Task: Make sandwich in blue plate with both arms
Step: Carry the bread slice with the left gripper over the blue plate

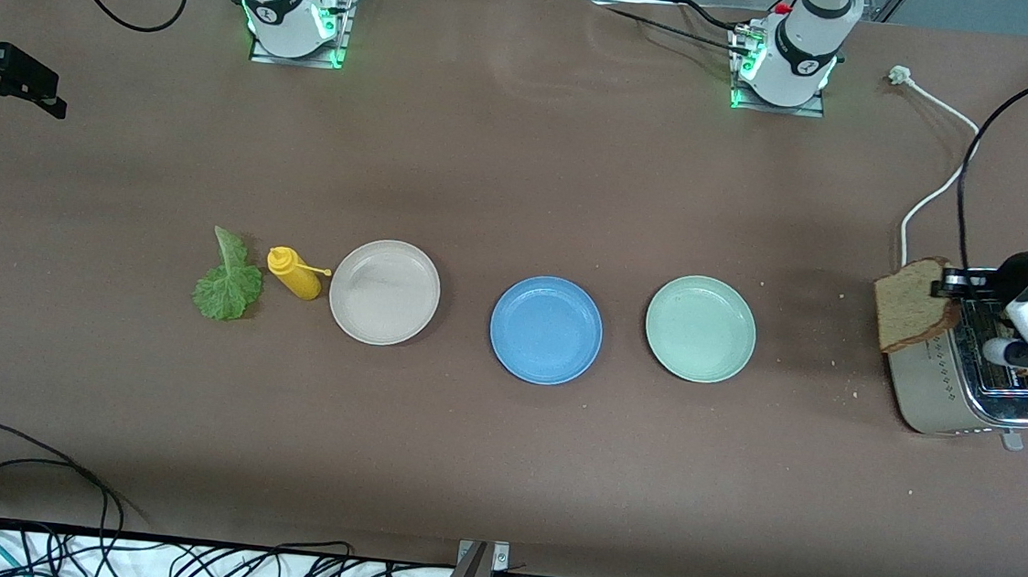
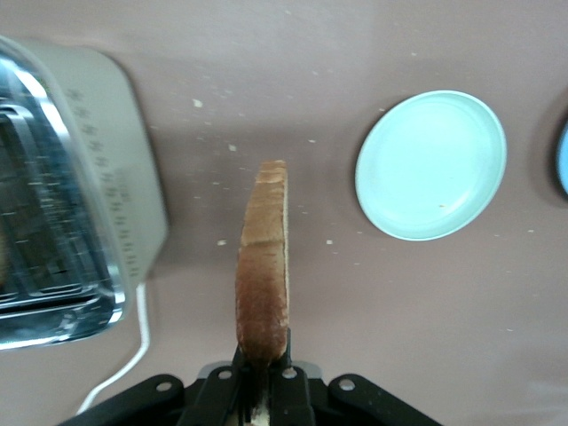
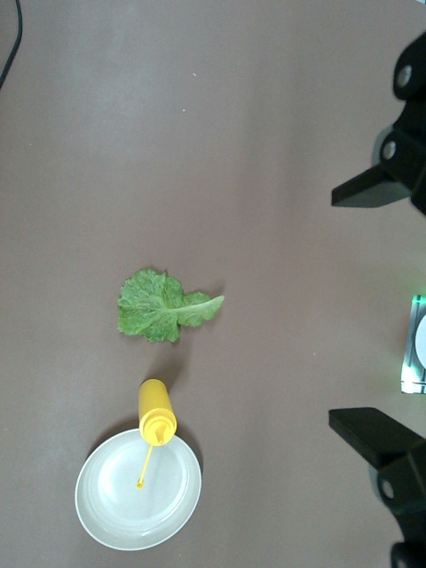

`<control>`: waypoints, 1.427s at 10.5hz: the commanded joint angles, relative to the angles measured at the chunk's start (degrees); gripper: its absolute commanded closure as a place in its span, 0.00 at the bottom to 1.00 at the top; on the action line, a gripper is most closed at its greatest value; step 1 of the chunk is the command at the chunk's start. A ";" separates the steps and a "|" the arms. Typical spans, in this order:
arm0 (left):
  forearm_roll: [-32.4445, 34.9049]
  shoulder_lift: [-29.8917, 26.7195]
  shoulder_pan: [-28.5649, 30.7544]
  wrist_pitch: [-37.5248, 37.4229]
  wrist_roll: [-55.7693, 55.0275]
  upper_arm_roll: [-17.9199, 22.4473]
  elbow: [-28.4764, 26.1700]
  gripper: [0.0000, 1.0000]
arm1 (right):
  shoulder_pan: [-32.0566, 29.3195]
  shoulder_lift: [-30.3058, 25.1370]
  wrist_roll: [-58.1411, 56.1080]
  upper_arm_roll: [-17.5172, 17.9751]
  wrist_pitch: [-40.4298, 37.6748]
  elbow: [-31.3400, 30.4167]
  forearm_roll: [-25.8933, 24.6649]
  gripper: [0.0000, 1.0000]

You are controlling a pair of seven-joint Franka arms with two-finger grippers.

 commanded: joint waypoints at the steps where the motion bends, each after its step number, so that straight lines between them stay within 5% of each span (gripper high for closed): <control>1: -5.77 4.49 -6.11 1.85 -2.95 0.70 1.18 1.00 | -0.36 0.18 0.14 0.33 -0.99 1.07 0.06 0.00; 8: -42.83 14.42 -21.94 21.95 -25.64 0.97 -1.81 1.00 | -0.36 0.18 0.14 0.33 -0.99 1.07 0.06 0.00; 12: -45.86 20.67 -28.70 34.88 -23.90 0.88 -0.84 1.00 | -0.36 0.18 0.14 0.33 -0.99 1.07 0.06 0.00; 15: -45.94 22.08 -29.95 35.96 -18.17 0.97 0.12 1.00 | -0.36 0.18 0.14 0.33 -0.99 1.07 0.06 0.00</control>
